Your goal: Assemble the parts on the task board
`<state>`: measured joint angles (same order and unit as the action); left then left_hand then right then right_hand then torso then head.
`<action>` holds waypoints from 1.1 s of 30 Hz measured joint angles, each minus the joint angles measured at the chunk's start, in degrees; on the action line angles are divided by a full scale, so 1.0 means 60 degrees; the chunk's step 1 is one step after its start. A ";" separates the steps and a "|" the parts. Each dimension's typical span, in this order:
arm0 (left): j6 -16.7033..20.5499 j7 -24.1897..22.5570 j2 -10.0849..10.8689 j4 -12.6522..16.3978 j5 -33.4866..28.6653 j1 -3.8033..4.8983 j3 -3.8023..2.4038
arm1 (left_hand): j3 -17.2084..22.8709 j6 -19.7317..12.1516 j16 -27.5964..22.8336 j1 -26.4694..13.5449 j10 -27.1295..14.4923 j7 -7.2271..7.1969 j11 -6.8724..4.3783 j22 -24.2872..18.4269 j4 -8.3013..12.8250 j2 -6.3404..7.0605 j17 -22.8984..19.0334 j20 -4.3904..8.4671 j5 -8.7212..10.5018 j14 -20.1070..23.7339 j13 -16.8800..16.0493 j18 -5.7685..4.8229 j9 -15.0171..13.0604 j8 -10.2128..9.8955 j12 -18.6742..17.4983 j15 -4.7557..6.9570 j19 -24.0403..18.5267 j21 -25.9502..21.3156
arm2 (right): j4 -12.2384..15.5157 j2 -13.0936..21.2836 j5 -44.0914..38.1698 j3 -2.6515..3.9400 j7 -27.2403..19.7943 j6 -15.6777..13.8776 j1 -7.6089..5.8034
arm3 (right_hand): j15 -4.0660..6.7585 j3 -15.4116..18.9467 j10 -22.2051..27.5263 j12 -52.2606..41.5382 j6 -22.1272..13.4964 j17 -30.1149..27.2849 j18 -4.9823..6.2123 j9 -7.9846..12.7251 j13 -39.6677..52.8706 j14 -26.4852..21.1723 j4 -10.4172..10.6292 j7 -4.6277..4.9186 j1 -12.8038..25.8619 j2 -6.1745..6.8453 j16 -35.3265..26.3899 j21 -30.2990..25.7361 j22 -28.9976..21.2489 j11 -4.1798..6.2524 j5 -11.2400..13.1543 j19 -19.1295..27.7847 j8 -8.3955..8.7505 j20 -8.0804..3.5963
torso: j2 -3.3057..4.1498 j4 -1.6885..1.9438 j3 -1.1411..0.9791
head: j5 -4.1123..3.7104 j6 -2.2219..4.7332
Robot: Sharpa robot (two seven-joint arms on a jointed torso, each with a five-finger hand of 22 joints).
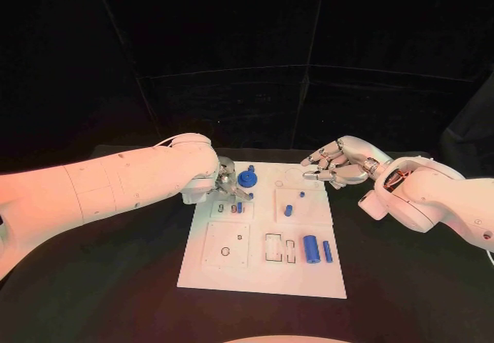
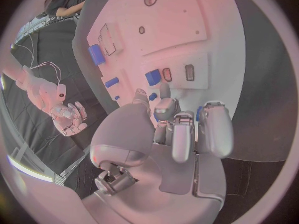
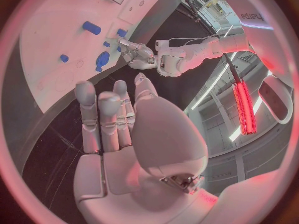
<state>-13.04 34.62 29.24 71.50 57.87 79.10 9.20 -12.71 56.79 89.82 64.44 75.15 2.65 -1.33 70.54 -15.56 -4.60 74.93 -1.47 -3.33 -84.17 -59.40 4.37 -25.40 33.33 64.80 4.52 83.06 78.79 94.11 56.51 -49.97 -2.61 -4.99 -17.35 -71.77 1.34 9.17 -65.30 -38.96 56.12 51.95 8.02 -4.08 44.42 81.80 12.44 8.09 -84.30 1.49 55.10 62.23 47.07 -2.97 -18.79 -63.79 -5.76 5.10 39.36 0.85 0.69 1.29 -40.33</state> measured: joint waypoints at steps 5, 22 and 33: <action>-0.0183 0.0052 -0.0042 -0.0014 0.0071 0.0001 0.0003 | 0.0000 -0.0032 0.0000 -0.0035 0.0000 -0.0032 0.0000 0.0022 0.0000 -0.0036 -0.0001 0.0026 0.0000 0.0000 -0.0012 0.0001 -0.0035 0.0038 0.0000 0.0000 0.0026 0.0000 | -0.0039 -0.0029 -0.0006 0.0000 0.0010 0.0001 0.0000 | 0.0000 0.0000 0.0000 0.0000 0.0000 0.0000 -0.0001 0.0000 -0.0005 0.0000 0.0000 0.0000 0.0000 0.0000 0.0000 0.0000 -0.0001 0.0000 -0.0006 0.0000 0.0000 0.0000 | -0.0001 0.0000 0.0002 | -0.0021 -0.0037; -0.0511 0.0107 -0.0193 -0.0014 0.0176 0.0003 0.0134 | 0.0002 -0.0171 0.0000 0.0104 -0.0001 -0.0035 0.0001 0.0087 0.0107 -0.0175 -0.0002 0.0025 0.0000 0.0000 -0.0021 0.0002 -0.0236 0.0177 0.0000 -0.0001 0.0026 0.0040 | -0.0183 -0.0092 -0.0025 -0.0001 0.0088 0.0028 -0.0001 | -0.0001 0.0059 0.0000 0.0000 0.0000 -0.0031 -0.0001 -0.0001 -0.0056 -0.0001 0.0006 0.0000 0.0000 0.0000 -0.0097 -0.0068 -0.0089 0.0000 -0.0223 -0.0001 0.0000 0.0001 | -0.0003 0.0006 0.0000 | -0.0020 -0.0082; -0.0531 0.0114 -0.0198 0.0040 0.0186 0.0002 0.0141 | 0.0243 -0.0292 0.0000 0.0345 -0.0001 -0.0018 0.0001 0.0112 0.0401 -0.0382 -0.0002 0.0025 0.0000 0.0000 -0.0020 0.0002 -0.0422 0.0291 -0.0001 -0.0001 0.0025 0.0040 | -0.0294 -0.0155 -0.0150 -0.0001 0.0270 0.0150 -0.0001 | 0.0000 0.0059 0.0000 0.0036 -0.0065 -0.0101 0.0000 -0.0001 -0.0067 -0.0001 0.0007 0.0004 0.0001 0.0000 -0.0200 -0.0179 -0.0238 0.0000 -0.0258 -0.0001 0.0000 0.0001 | -0.0004 0.0010 -0.0005 | -0.0013 -0.0127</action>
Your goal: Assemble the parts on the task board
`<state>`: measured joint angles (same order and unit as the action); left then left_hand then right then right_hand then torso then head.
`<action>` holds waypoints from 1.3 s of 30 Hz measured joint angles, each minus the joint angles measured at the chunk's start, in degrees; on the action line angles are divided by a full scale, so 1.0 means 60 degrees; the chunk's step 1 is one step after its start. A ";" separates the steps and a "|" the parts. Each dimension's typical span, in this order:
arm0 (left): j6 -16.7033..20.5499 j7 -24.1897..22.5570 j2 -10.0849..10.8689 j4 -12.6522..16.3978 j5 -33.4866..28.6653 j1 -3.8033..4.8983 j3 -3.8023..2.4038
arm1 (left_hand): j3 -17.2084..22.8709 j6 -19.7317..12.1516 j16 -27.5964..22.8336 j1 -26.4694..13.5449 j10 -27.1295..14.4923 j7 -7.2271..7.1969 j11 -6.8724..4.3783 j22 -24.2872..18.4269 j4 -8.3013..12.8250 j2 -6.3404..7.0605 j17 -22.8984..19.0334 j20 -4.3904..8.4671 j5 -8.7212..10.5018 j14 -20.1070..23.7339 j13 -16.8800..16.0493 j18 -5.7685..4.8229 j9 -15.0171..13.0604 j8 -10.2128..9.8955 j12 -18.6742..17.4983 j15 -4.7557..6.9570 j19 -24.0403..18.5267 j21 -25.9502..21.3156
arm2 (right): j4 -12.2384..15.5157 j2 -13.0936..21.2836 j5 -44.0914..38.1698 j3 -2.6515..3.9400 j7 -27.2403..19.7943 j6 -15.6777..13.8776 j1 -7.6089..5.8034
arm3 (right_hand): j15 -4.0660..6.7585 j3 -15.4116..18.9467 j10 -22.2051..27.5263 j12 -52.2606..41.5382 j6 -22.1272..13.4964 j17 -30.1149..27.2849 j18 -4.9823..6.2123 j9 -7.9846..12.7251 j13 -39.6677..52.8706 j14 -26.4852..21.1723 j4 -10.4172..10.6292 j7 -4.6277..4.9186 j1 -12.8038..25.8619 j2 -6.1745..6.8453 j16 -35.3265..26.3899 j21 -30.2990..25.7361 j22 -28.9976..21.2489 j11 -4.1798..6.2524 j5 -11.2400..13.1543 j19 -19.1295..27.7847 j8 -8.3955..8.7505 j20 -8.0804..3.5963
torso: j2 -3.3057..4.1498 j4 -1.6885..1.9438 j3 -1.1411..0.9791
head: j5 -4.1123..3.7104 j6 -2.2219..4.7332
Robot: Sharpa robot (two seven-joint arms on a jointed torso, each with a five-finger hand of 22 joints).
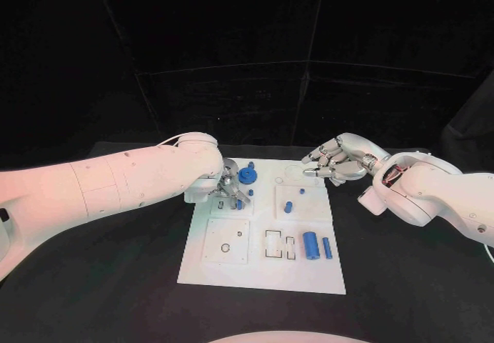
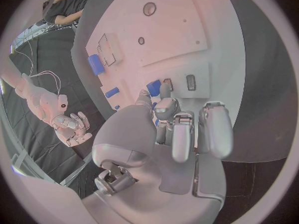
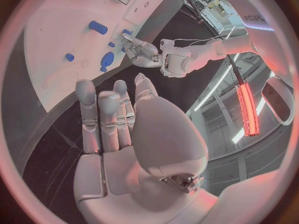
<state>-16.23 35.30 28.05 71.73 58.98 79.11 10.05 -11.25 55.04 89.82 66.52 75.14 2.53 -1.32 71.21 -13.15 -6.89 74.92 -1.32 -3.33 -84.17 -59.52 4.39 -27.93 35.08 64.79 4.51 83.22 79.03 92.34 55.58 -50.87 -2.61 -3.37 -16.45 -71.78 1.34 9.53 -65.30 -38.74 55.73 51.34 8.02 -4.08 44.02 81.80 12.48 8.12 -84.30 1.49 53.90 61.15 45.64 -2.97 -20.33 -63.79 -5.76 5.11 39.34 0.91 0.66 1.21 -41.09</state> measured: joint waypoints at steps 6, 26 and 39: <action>0.0022 0.0000 0.0006 0.0064 -0.0211 0.0000 0.0001 | 0.0688 -0.0189 0.0000 0.0917 -0.0038 -0.0083 -0.0037 0.0014 0.0688 -0.0299 0.0000 0.0000 0.0001 0.0035 0.0000 0.0000 -0.0113 0.0003 0.0000 0.0035 0.0000 0.0000 | -0.0099 -0.0055 -0.0086 0.0000 0.0131 0.0105 0.0000 | 0.0000 0.0025 0.0000 0.0000 0.0000 -0.0018 -0.0001 0.0000 -0.0011 0.0000 0.0025 0.0000 0.0000 0.0000 -0.0036 -0.0048 -0.0032 0.0000 -0.0039 0.0000 0.0000 0.0000 | 0.0001 0.0000 0.0000 | 0.0000 -0.0030; 0.0978 -0.0161 0.0611 0.0643 -0.1056 -0.0006 0.0001 | 0.4506 -0.0427 0.0000 0.0693 -0.0102 -0.0081 -0.0037 0.0188 0.1004 0.0879 -0.0001 0.0034 -0.0006 0.0036 0.0167 0.0001 -0.0507 -0.0069 -0.0260 0.0103 -0.0037 0.0040 | -0.0281 -0.0220 -0.0180 -0.0001 0.0266 0.0251 0.0001 | 0.0000 0.0052 0.0000 0.0000 0.0001 -0.0017 -0.0001 0.0000 -0.0040 0.0000 -0.0002 -0.0001 0.0000 0.0000 -0.0088 -0.0088 -0.0076 0.0000 -0.0107 0.0000 0.0000 0.0000 | 0.0004 0.0010 0.0005 | 0.0016 -0.0110; 0.2402 -0.0545 0.1237 0.1351 -0.0676 -0.0124 0.0007 | 0.6055 -0.0425 0.0000 0.0000 0.0022 -0.0080 -0.0088 0.0452 0.1258 0.1465 -0.0001 -0.0001 -0.0002 0.0035 0.0136 0.0000 -0.0783 0.0110 -0.0260 0.0102 -0.0004 0.0188 | -0.0291 -0.0187 -0.0189 -0.0002 0.0257 0.0254 0.0001 | 0.0000 0.0079 0.0000 0.0000 0.0001 -0.0016 -0.0001 -0.0001 -0.0049 0.0000 0.0025 0.0000 0.0000 0.0000 -0.0088 -0.0087 -0.0085 0.0000 -0.0146 0.0000 0.0000 0.0000 | 0.0000 0.0011 -0.0002 | 0.0051 -0.0110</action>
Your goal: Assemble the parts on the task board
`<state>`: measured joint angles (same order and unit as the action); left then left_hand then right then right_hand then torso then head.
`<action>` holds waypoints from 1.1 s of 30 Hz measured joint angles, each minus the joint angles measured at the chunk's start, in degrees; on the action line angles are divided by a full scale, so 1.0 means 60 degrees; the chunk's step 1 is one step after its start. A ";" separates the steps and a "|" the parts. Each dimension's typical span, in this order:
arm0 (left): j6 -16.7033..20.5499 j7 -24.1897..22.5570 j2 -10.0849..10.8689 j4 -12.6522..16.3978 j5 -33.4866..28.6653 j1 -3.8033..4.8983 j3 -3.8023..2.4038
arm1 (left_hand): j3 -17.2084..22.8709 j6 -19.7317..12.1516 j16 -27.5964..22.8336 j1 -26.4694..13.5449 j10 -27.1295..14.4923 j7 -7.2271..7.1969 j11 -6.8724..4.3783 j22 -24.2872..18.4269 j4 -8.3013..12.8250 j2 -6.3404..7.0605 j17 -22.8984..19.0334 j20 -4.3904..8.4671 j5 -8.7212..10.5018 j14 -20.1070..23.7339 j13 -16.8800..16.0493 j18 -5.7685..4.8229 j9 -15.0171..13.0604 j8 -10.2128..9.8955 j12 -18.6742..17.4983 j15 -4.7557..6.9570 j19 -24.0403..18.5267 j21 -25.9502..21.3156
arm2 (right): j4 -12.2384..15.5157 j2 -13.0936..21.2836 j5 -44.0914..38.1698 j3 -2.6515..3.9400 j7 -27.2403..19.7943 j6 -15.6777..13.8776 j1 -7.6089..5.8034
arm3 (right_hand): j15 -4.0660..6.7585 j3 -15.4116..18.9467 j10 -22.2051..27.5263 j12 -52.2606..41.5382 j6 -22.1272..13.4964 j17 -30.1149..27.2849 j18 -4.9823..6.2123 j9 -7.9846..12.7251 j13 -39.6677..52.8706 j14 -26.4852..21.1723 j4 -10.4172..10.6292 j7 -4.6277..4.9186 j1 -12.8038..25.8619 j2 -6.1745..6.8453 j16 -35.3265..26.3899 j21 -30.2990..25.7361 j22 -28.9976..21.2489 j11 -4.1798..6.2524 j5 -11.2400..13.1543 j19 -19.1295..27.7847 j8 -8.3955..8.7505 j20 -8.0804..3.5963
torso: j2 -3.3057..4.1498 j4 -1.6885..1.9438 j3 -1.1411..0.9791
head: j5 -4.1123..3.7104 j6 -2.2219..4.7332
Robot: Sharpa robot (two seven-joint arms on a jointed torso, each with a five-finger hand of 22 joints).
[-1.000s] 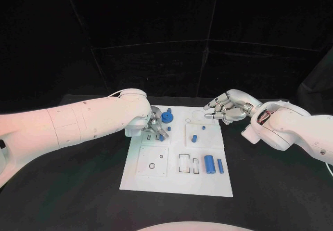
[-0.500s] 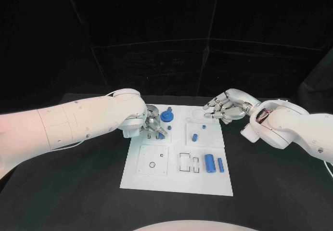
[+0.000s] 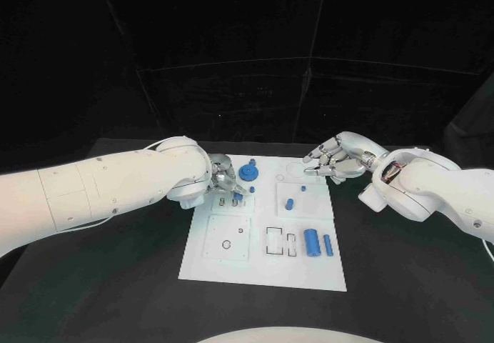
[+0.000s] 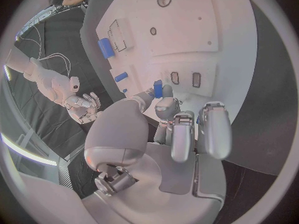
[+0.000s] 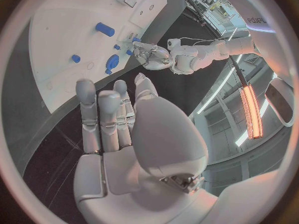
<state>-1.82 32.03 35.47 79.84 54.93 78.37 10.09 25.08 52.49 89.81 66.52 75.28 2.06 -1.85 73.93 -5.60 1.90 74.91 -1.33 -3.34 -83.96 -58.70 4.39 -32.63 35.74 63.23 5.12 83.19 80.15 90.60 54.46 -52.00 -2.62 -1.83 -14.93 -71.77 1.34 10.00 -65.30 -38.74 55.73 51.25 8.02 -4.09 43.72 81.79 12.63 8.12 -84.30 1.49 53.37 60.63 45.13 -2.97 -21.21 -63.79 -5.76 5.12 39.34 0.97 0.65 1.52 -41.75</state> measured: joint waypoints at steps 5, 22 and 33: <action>0.0294 -0.0026 0.0023 0.0026 0.0318 -0.0131 0.0004 | 0.0096 0.0000 0.0000 -0.0035 0.0000 0.0001 0.0001 0.0019 0.0014 0.0035 0.0000 0.0000 0.0004 0.0000 0.0000 0.0000 -0.0019 0.0042 0.0000 0.0000 0.0000 0.0000 | -0.0007 0.0004 -0.0045 0.0000 0.0011 -0.0001 0.0000 | 0.0000 0.0000 0.0000 0.0000 0.0000 0.0000 0.0000 0.0000 0.0000 0.0000 0.0000 0.0000 0.0000 0.0000 0.0000 -0.0033 0.0000 0.0000 0.0000 0.0000 0.0000 0.0000 | 0.0000 0.0001 0.0001 | 0.0039 -0.0029; 0.0362 0.0114 0.0011 -0.0053 0.0978 -0.0357 0.0010 | 0.0280 -0.0010 0.0000 -0.0149 -0.0003 0.0018 0.0004 0.0028 0.0093 0.0124 0.0000 0.0000 0.0007 0.0000 0.0002 0.0001 -0.0053 0.0042 0.0000 -0.0001 0.0000 0.0000 | -0.0008 0.0023 -0.0226 0.0000 0.0057 -0.0004 0.0000 | -0.0035 -0.0001 0.0000 0.0000 0.0000 0.0001 -0.0001 0.0000 -0.0007 0.0035 0.0000 0.0000 0.0040 -0.0040 0.0000 -0.0033 0.0001 0.0000 0.0002 0.0000 0.0000 0.0000 | 0.0013 -0.0020 0.0005 | 0.0027 -0.0059; 0.0087 0.0205 0.0023 -0.0031 0.1217 -0.0350 -0.0009 | 0.0331 0.0004 0.0000 -0.0172 -0.0004 0.0033 0.0005 0.0036 0.0092 0.0146 0.0000 -0.0001 0.0035 0.0000 0.0026 0.0001 -0.0059 0.0042 0.0000 -0.0001 0.0000 0.0000 | -0.0008 0.0021 -0.0269 0.0000 0.0063 -0.0002 0.0001 | -0.0035 -0.0001 0.0000 0.0000 0.0000 0.0002 -0.0001 0.0000 -0.0006 0.0035 0.0000 0.0000 0.0040 -0.0040 0.0000 -0.0032 0.0002 0.0000 0.0003 0.0000 0.0000 0.0000 | 0.0013 -0.0022 0.0007 | 0.0059 -0.0114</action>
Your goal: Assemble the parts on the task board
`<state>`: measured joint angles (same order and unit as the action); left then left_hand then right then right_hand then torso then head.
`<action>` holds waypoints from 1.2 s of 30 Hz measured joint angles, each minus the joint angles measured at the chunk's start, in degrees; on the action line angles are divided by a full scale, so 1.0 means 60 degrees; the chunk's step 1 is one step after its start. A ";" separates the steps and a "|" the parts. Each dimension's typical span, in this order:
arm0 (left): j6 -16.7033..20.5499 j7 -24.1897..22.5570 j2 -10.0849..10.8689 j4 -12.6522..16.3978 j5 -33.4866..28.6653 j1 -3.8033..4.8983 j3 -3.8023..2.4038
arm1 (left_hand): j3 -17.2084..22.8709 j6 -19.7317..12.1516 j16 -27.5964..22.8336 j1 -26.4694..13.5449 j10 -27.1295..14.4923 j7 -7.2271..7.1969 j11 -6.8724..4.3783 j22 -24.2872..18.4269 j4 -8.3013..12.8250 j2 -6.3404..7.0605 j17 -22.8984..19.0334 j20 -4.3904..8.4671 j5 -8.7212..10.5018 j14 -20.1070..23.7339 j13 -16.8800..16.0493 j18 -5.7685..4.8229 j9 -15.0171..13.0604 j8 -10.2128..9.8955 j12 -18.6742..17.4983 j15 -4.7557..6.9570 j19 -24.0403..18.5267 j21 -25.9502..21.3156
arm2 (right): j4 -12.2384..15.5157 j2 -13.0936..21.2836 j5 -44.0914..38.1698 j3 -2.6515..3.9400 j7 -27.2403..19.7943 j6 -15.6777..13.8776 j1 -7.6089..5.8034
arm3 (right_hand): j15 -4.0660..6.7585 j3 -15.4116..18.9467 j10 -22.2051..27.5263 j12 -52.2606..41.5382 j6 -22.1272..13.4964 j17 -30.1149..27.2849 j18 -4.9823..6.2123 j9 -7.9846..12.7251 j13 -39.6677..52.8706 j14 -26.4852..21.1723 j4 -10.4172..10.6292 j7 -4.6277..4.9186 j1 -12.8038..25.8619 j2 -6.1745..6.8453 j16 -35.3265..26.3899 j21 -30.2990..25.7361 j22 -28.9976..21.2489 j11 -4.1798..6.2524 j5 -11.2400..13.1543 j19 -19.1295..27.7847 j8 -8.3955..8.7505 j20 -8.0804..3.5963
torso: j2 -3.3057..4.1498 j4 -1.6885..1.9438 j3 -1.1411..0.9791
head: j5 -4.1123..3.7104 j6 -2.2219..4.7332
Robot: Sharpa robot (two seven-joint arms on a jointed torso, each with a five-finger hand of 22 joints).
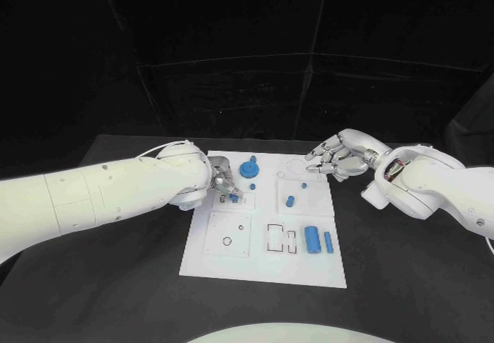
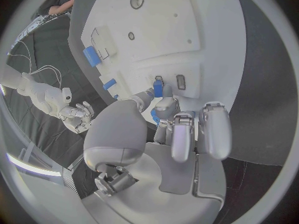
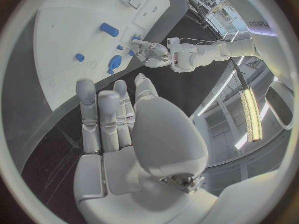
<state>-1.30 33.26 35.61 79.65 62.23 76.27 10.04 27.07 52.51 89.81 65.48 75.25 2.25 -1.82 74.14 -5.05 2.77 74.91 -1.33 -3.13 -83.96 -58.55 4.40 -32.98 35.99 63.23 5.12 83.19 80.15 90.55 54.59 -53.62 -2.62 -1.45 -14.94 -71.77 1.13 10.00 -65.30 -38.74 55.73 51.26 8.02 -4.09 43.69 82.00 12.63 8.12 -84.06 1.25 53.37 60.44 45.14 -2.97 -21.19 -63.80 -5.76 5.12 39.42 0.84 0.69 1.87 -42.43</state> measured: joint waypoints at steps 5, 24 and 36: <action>-0.0142 0.0036 0.0032 0.0057 0.0046 0.0003 -0.0005 | 0.0000 0.0002 0.0000 0.0001 -0.0001 0.0002 0.0001 0.0000 0.0000 -0.0001 0.0000 0.0000 0.0006 0.0000 0.0000 0.0000 -0.0002 -0.0006 0.0000 0.0000 0.0000 0.0000 | -0.0010 -0.0001 -0.0008 0.0000 0.0001 0.0002 0.0000 | 0.0000 0.0000 0.0000 0.0000 0.0000 0.0000 0.0001 0.0000 0.0000 0.0000 0.0000 0.0000 0.0000 0.0000 0.0000 0.0000 0.0000 0.0000 0.0001 0.0000 0.0000 0.0000 | 0.0000 0.0001 0.0000 | 0.0003 -0.0015; -0.0364 0.0138 -0.0021 0.0005 0.0107 -0.0005 -0.0005 | 0.0167 0.0017 0.0000 -0.0131 0.0071 0.0020 -0.0004 -0.0031 -0.0164 -0.0064 0.0000 -0.0001 0.0018 0.0000 0.0062 0.0000 -0.0074 0.0050 -0.0005 0.0000 -0.0001 0.0000 | -0.0041 -0.0014 -0.0050 -0.0001 0.0009 0.0024 0.0000 | 0.0000 0.0028 0.0000 0.0000 0.0000 0.0001 0.0000 0.0000 -0.0006 0.0000 0.0028 0.0000 0.0000 0.0000 -0.0027 0.0001 -0.0023 0.0000 -0.0043 0.0000 -0.0028 0.0000 | 0.0002 0.0003 -0.0006 | 0.0034 -0.0031; -0.0418 0.0242 -0.0184 -0.0155 0.0060 -0.0005 0.0000 | 0.0947 0.0142 0.0000 -0.1399 0.0075 -0.0035 -0.0007 -0.0043 0.0575 0.0215 -0.0001 -0.0001 0.0043 0.0000 0.0092 0.0000 -0.0175 0.0189 -0.0073 0.0000 -0.0002 0.0000 | -0.0033 -0.0025 -0.0070 -0.0001 0.0028 0.0034 0.0000 | 0.0000 0.0028 0.0000 0.0000 0.0000 -0.0002 0.0001 0.0000 -0.0015 0.0000 0.0029 0.0000 0.0000 0.0001 -0.0044 -0.0034 -0.0033 0.0000 -0.0043 0.0000 -0.0035 0.0000 | 0.0002 -0.0005 -0.0007 | 0.0032 -0.0022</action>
<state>-3.80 34.71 34.50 78.72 62.59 76.24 10.04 32.75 53.36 89.81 57.09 75.70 2.04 -1.87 73.88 -1.60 4.06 74.91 -1.34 -2.87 -83.95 -58.00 4.40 -34.03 37.12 62.79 5.12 83.18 80.15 90.35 54.44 -54.04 -2.63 -1.29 -14.74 -71.77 1.13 10.16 -65.30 -38.74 55.73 51.24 8.02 -4.09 43.60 82.00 12.80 8.12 -84.06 1.26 53.10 60.23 44.95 -2.97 -21.45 -63.80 -5.97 5.12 39.43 0.81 0.65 2.07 -42.57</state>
